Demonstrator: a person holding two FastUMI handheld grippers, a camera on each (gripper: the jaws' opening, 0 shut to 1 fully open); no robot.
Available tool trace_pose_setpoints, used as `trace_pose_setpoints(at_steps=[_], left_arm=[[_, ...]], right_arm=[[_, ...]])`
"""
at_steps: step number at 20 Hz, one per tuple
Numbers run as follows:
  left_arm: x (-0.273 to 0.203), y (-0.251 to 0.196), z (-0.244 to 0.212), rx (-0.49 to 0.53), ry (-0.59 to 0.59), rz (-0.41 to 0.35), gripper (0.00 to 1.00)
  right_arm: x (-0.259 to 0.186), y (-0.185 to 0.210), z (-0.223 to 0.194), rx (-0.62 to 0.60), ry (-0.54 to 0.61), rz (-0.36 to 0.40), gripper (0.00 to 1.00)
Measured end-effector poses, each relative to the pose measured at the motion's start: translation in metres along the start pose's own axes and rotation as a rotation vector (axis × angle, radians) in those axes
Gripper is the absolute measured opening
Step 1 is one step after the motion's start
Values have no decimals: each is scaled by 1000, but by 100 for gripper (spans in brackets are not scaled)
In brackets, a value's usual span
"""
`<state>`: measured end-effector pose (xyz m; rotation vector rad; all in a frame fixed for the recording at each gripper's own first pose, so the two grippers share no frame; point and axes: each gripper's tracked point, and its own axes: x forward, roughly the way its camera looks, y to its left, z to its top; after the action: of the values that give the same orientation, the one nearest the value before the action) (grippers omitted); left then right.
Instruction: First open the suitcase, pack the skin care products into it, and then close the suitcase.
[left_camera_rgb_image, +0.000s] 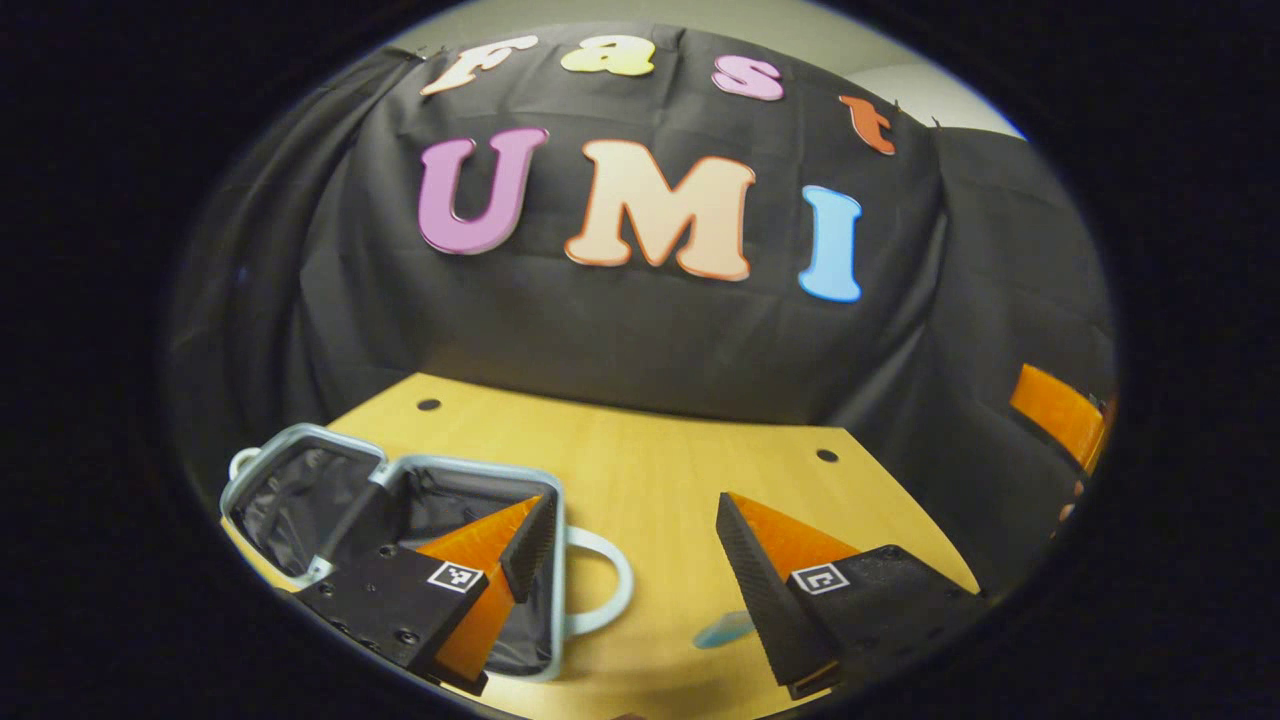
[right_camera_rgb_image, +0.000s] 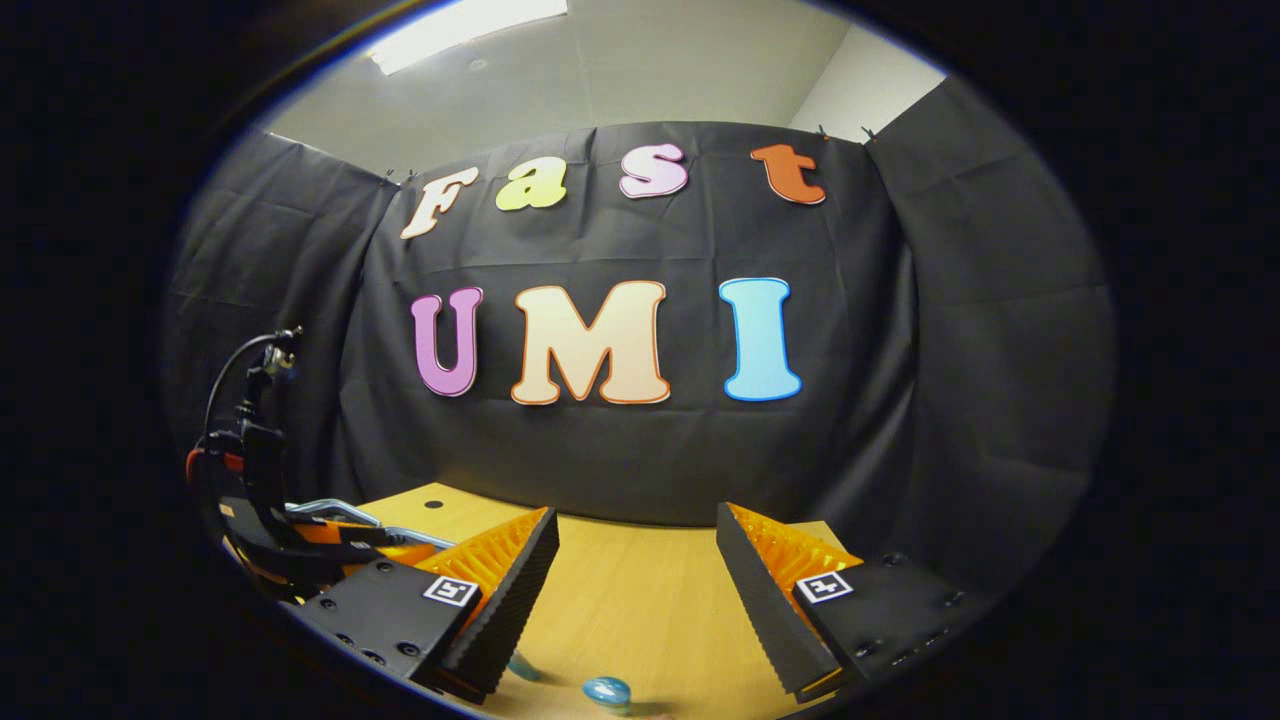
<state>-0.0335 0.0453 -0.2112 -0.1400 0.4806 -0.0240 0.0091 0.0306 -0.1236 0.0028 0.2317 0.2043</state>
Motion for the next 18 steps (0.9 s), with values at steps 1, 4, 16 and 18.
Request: trace_pose_setpoints(at_steps=[1,4,16,18], left_arm=[[2,-10,-11,5,19,-16,96],[4,-34,-38,23,66,-52,96],[21,-76,-96,-7,171,-133,99],[22,-77,-98,-6,176,-143,95]], right_arm=[[-2,-6,-3,-4,8,-6,100],[-8,-22,-15,-12,35,-23,99],[-26,-35,-64,-33,141,-14,99],[-26,-32,-63,-45,134,-5,99]])
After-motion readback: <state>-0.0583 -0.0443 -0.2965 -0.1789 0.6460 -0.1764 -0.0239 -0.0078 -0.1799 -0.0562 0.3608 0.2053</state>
